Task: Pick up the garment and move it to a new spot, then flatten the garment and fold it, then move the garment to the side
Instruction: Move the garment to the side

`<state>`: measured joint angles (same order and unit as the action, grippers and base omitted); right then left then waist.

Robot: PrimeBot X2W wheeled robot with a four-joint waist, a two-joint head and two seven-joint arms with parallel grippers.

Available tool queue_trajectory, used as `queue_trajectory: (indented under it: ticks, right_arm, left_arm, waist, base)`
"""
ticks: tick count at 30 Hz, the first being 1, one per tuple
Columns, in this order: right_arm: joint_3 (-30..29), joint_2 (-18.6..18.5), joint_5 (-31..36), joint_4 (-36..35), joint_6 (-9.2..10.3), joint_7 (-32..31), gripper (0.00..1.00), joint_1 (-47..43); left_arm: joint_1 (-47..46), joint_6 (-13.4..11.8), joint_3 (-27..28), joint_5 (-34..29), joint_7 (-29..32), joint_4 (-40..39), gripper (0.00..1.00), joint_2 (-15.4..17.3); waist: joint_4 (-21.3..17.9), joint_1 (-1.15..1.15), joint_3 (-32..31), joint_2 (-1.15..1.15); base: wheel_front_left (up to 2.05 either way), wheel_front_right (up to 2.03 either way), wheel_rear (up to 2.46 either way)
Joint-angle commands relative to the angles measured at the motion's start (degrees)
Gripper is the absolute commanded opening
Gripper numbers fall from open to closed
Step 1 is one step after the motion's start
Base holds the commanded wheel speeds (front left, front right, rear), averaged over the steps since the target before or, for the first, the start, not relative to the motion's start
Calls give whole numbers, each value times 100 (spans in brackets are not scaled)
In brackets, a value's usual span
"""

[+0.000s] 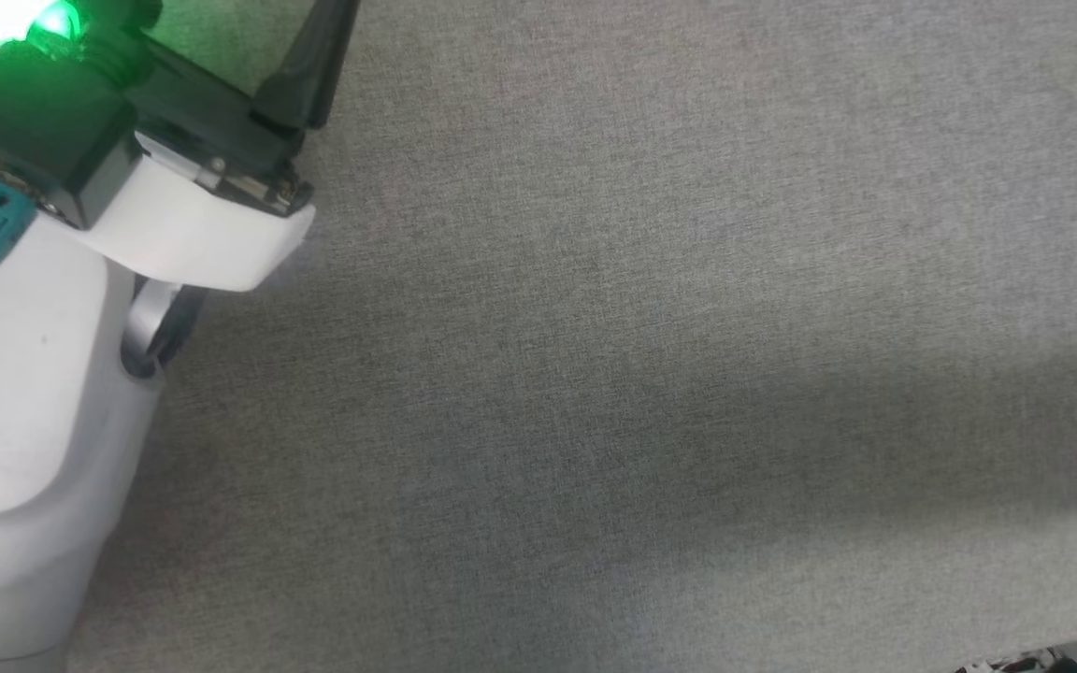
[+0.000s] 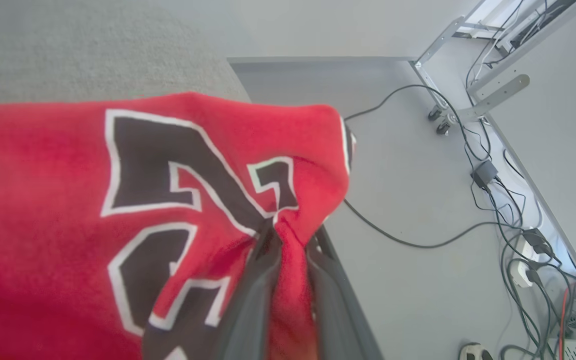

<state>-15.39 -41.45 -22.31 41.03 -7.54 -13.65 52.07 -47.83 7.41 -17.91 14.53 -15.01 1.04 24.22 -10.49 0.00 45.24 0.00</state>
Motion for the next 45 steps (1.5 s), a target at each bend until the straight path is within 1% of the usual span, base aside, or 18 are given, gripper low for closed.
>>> queue_trajectory:
  ticks: [1, 3, 4, 7, 8, 9, 13, 17, 24, 30, 38, 41, 45]
  right_arm:
    - [126, 67, 107, 234, 10, 216, 0, 207]
    - [187, 75, 180, 353, 10, 326, 0, 289]
    - [294, 90, 298, 605, 10, 548, 0, 411]
    - [394, 140, 395, 999, 10, 838, 0, 572]
    - [421, 133, 428, 1104, 11, 947, 48, 607]
    - [451, 118, 458, 1205, 11, 1057, 100, 642]
    - [636, 108, 514, 1452, 10, 1468, 100, 680]
    - [1025, 148, 394, 1404, 10, 1798, 100, 510]
    - [2141, 450, 60, 912, 10, 2212, 100, -99]
    - [2785, 773, -237, 449, 11, 2525, 100, -724]
    - [3177, 1121, -451, -93, 10, 2803, 100, -1626]
    - [3213, 1263, -515, -307, 10, 2847, 100, -1932]
    - [3056, 1474, -597, -597, 10, 2881, 100, -2351]
  left_arm:
    - [-86, 9, -9, 32, -17, 57, 100, 61]
    - [-104, 9, -13, 39, -16, 73, 100, 85]
    - [-119, 8, -12, 46, -16, 106, 100, 115]
    - [-56, 8, 4, 53, -15, 148, 100, 122]
    - [-14, 8, 12, 54, -15, 159, 100, 115]
    - [27, 8, 24, 59, -15, 175, 100, 108]
    - [237, 9, 132, 79, -15, 233, 100, -26]
    - [629, 9, 347, 110, -17, 301, 100, -229]
    - [1713, 9, 743, 158, -17, 478, 100, -667]
    - [2507, 9, 1066, 209, -17, 692, 100, -1059]
    - [3316, 9, 1475, 254, -18, 1093, 100, -1460]
    - [3597, 9, 1613, 256, -18, 1140, 100, -1524]
    - [3945, 9, 1779, 235, -18, 1127, 100, -1618]
  waist:
    - [-16, 0, 70, 0]
    - [-19, 0, 83, 0]
    - [-24, 0, 97, 0]
    - [-29, 0, 61, 0]
    - [-28, 0, 30, 0]
    - [-25, 0, -13, 0]
    - [15, 0, -296, 0]
    - [107, 0, -722, 0]
    - [379, 0, -1550, 0]
    - [740, 0, -2157, 0]
    - [1222, 0, -2906, 0]
    - [1329, 0, -3145, 0]
    - [1423, 0, -3434, 0]
  base:
    - [0, 0, 0]
    - [0, 0, 0]
    - [0, 0, 0]
    - [0, 0, 0]
    - [0, 0, 0]
    - [0, 0, 0]
    - [0, 0, 0]
    - [0, 0, 0]
    - [0, 0, 0]
    - [0, 0, 0]
    - [0, 0, 0]
    - [0, 0, 0]
    - [0, 0, 0]
